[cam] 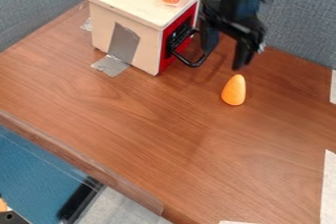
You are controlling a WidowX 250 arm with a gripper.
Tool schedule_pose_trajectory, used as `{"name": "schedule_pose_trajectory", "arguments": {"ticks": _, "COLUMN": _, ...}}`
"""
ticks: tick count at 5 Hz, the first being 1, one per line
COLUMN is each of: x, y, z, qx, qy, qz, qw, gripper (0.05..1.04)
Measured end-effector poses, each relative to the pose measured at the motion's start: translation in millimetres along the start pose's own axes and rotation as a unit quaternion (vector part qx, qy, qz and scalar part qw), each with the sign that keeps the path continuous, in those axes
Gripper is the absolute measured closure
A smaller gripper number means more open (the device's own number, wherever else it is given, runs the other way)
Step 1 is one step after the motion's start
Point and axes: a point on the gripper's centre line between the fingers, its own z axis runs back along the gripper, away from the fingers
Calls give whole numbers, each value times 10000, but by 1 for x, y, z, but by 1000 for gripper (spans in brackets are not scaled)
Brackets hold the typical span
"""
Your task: Move the orange carrot to the bottom middle of the table
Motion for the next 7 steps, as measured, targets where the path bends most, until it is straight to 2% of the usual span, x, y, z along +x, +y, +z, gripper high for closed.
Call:
{"name": "schedule_pose_trajectory", "arguments": {"ticks": 2, "x": 17, "y": -21, "z": -29, "qx": 51, "qy": 236, "qz": -111, "qw": 9996, "gripper": 84}}
{"name": "schedule_pose_trajectory", "arguments": {"ticks": 5, "x": 34, "y": -3, "z": -65, "qx": 531, "qy": 667, "qz": -75, "qw": 9963, "gripper": 98}}
{"name": "schedule_pose_trajectory", "arguments": {"ticks": 6, "x": 34, "y": -3, "z": -64, "qx": 524, "qy": 674, "qz": -63, "qw": 9963, "gripper": 187}}
{"name": "schedule_pose_trajectory", "arguments": {"ticks": 7, "x": 29, "y": -7, "z": -73, "qx": 564, "qy": 690, "qz": -123, "qw": 9959, "gripper": 475}}
